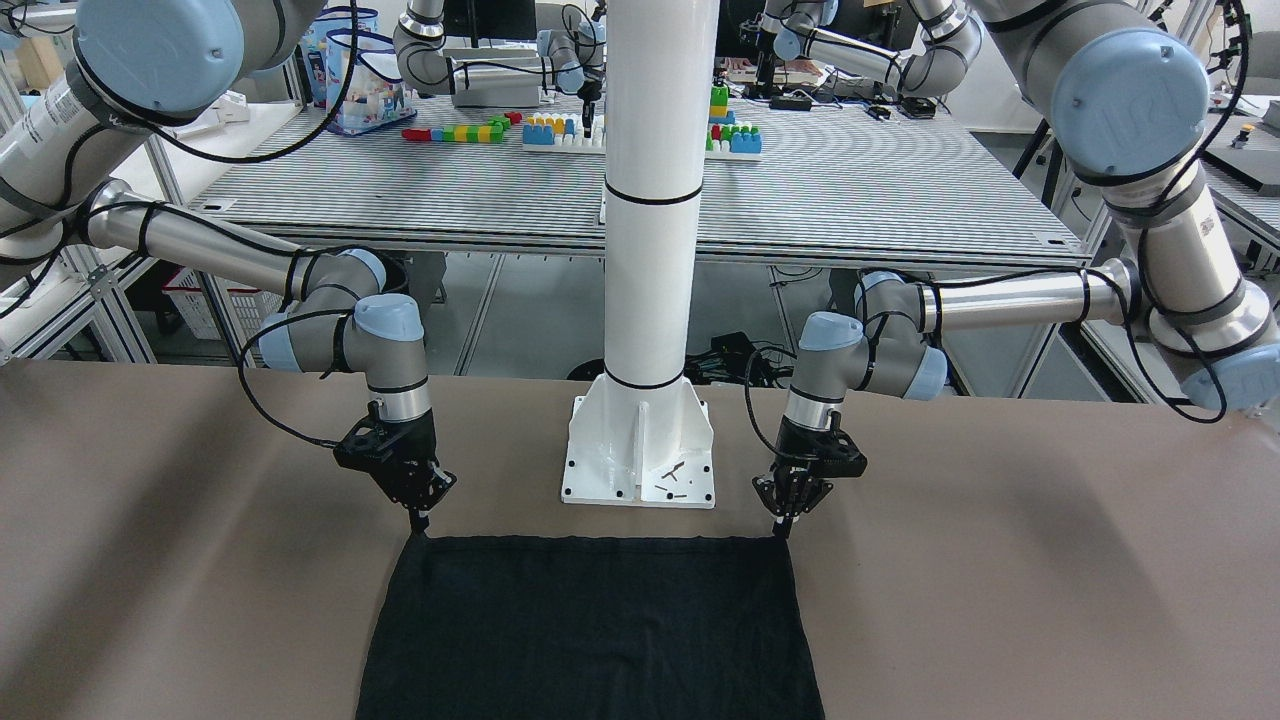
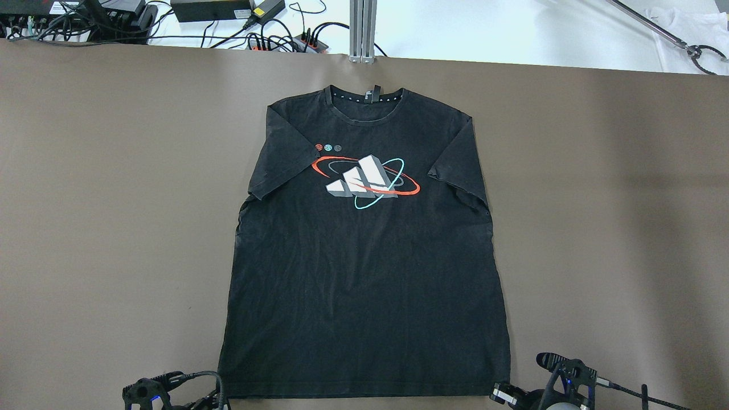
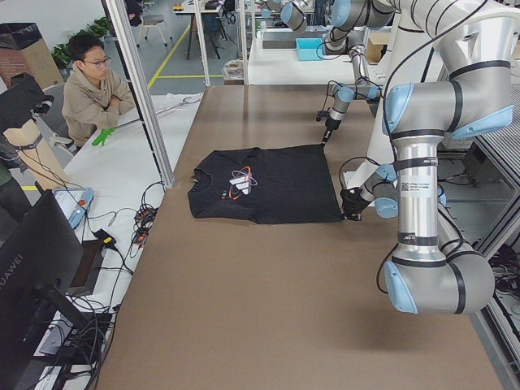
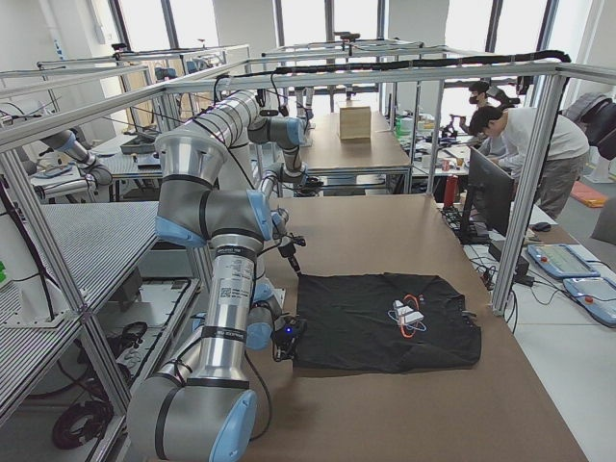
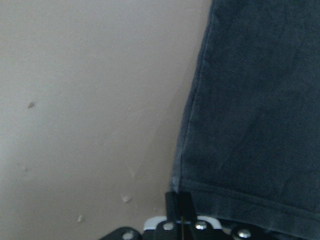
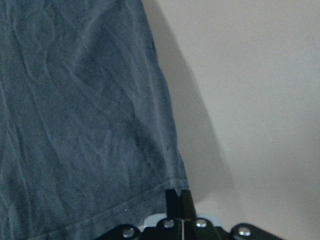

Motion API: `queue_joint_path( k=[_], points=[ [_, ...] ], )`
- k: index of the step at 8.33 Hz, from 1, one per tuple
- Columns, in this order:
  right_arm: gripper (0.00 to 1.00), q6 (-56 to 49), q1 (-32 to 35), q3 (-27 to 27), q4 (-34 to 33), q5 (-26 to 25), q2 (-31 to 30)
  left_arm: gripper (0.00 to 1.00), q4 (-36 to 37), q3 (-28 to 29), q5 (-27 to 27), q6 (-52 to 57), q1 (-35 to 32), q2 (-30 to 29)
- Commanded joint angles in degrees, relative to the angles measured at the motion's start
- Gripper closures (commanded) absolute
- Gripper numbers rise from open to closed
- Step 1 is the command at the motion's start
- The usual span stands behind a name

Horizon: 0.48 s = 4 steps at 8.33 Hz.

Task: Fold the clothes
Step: 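Grasp the hem corners nearest the robot with both grippers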

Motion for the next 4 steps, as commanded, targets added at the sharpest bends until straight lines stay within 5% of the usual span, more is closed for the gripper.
queue_joint_path(
  k=[1,4],
  points=[
    [1.00,0.3,-0.2,1.5,0.0,-0.1,0.4,1.00,0.1,-4.7,-0.4,0.3,-0.1,2.6],
    [1.00,1.3,-1.1,7.3,-0.1,3.5,1.1,1.00,0.0,-12.3,-4.2,1.3,-0.3,8.8]
  ],
)
